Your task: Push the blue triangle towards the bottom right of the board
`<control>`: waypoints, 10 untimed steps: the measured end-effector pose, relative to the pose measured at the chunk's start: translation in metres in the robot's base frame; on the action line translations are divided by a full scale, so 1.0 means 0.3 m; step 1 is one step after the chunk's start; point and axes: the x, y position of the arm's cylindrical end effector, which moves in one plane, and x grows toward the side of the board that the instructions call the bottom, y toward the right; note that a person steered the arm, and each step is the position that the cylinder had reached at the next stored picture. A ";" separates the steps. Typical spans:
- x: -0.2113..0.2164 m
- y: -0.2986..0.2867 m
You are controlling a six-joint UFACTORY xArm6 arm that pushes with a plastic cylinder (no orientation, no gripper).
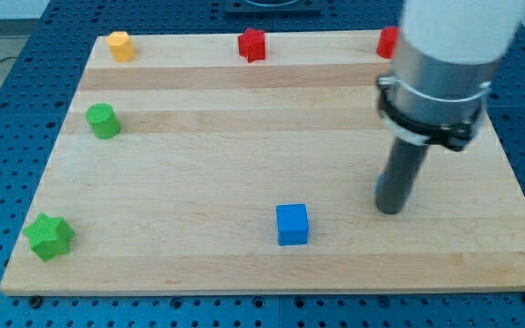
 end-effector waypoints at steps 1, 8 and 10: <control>0.000 0.000; -0.004 0.036; 0.047 0.037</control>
